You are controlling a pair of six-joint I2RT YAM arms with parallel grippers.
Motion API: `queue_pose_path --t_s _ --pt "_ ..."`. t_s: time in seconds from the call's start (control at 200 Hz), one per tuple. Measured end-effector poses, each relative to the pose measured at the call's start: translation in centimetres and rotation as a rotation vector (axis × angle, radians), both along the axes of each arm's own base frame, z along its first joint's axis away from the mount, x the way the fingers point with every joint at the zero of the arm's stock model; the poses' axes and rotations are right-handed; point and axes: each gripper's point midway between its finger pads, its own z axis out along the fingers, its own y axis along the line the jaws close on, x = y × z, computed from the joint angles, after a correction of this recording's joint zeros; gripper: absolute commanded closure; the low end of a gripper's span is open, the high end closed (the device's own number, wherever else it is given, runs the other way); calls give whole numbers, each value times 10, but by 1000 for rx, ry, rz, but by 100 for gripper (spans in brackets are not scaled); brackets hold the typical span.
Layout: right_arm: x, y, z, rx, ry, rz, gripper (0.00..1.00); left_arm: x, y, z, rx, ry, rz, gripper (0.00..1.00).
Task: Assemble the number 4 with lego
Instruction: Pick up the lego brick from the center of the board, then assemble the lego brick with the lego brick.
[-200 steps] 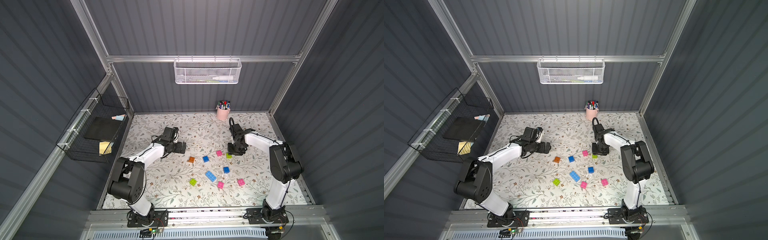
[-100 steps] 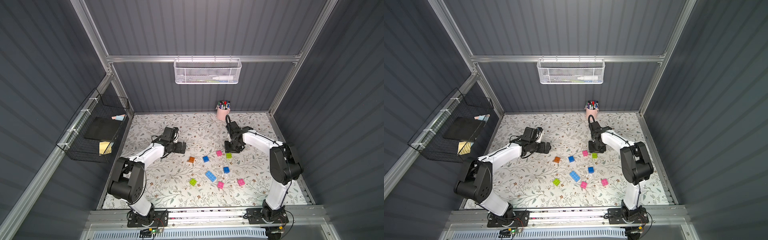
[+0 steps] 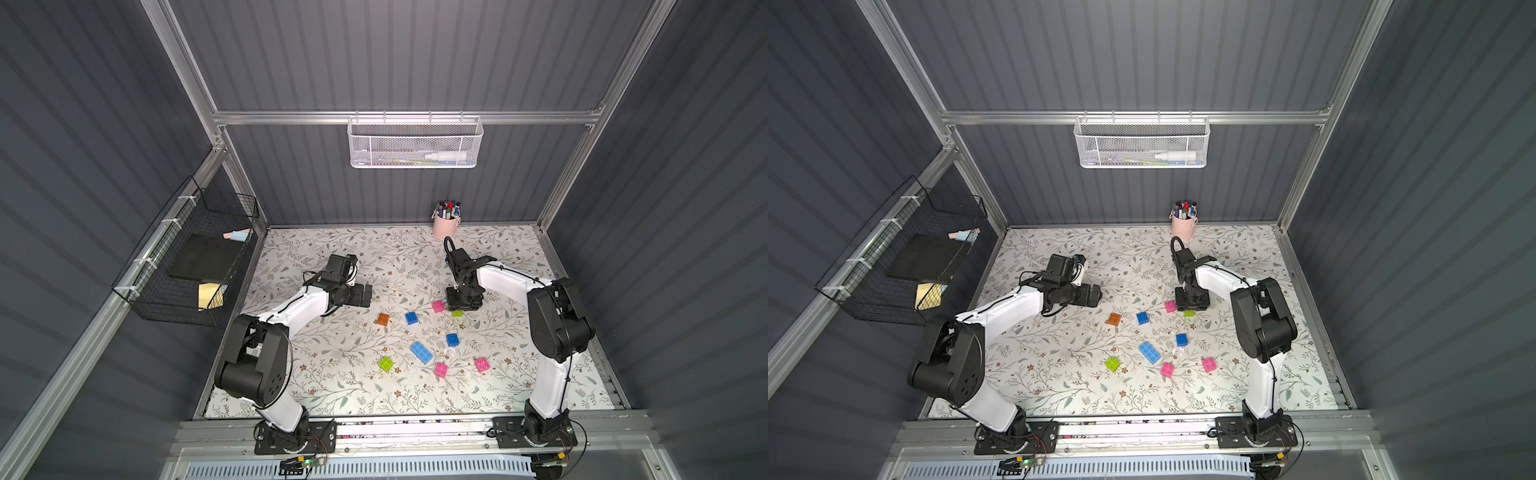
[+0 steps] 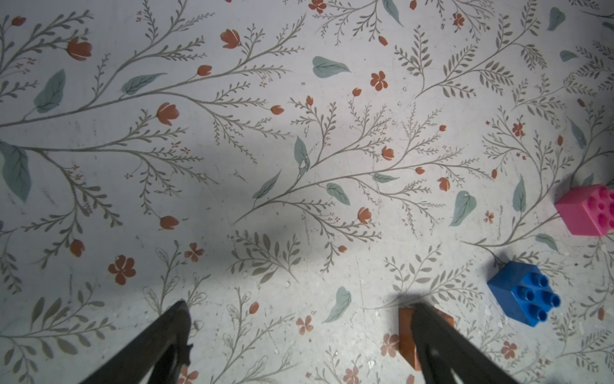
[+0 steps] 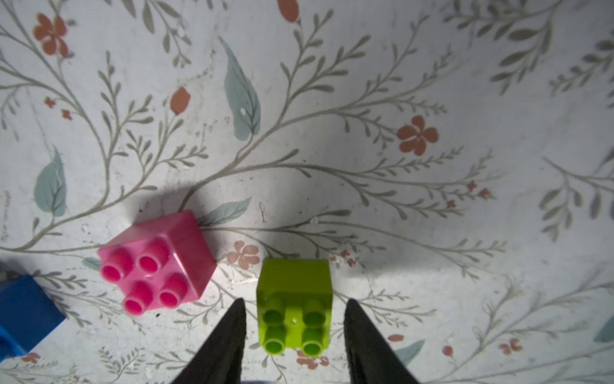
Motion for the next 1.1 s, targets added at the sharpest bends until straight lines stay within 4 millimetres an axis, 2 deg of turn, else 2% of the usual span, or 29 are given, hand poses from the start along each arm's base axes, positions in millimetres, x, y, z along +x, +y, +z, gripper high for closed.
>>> queue_pose_path --t_s 0.18,0.37,0.52,0.63,0.765,0.92,1.015,1.1 --pt "-1 0 -7 -7 16 2 59 0 0 0 0 0 0 0" --pt "-1 0 -7 -6 14 0 70 0 0 0 1 1 0 0" --pt "-4 0 -4 -5 12 -3 73 -1 0 1 0 1 0 1" --pt "-10 1 6 0 5 1 73 -2 1 2 1 2 1 0" --pt "-28 10 29 20 -22 11 73 -5 2 1 3 16 3 1" --pt "-59 27 53 50 -36 44 73 -7 1 1 -2 22 2 1" --pt "-76 34 55 50 -19 58 73 -9 0 1 -10 32 2 1" --pt "-89 36 48 38 10 56 74 -10 -2 0 -17 38 -1 1"
